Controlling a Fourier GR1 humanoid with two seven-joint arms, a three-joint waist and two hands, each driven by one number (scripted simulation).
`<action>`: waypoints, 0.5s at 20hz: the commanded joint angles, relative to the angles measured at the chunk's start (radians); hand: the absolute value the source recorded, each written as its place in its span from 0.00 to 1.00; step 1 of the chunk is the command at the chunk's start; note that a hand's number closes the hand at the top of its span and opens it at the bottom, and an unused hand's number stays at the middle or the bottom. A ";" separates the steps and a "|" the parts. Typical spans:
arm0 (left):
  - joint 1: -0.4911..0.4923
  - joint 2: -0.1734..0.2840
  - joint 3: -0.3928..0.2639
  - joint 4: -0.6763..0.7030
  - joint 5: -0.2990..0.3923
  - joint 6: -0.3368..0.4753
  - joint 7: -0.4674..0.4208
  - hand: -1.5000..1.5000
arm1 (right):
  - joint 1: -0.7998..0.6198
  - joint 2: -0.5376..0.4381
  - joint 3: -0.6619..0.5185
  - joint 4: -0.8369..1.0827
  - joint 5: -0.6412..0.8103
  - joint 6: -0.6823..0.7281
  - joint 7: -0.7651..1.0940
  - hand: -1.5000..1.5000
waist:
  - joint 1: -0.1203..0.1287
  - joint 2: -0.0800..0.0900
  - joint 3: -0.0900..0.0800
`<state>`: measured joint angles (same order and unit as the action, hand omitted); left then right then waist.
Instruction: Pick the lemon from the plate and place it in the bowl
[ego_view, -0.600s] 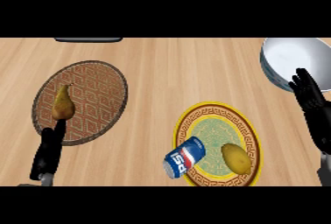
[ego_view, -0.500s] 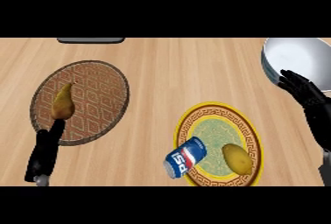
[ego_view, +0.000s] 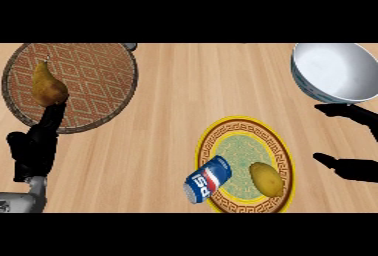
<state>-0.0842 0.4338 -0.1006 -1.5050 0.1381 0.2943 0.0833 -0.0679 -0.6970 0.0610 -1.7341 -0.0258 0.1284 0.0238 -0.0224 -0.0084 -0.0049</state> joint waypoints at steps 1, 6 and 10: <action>0.002 0.033 0.060 -0.032 0.047 -0.047 -0.006 0.50 | 0.268 0.002 0.017 -0.189 0.107 -0.063 -0.062 0.00 | -0.015 -0.001 0.005; -0.007 -0.003 0.081 -0.014 0.058 -0.087 -0.026 0.50 | 0.430 -0.065 -0.128 -0.318 0.087 0.031 -0.115 0.00 | 0.006 0.005 0.005; -0.066 -0.025 0.075 -0.014 0.008 -0.079 0.007 0.50 | 0.382 -0.062 -0.227 -0.302 0.021 0.131 -0.029 0.00 | 0.014 0.008 0.005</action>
<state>-0.1115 0.4345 -0.0298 -1.5290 0.1685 0.2236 0.0859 0.3184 -0.7474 -0.0720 -2.0351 0.0428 0.1808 -0.0383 -0.0178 -0.0039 -0.0008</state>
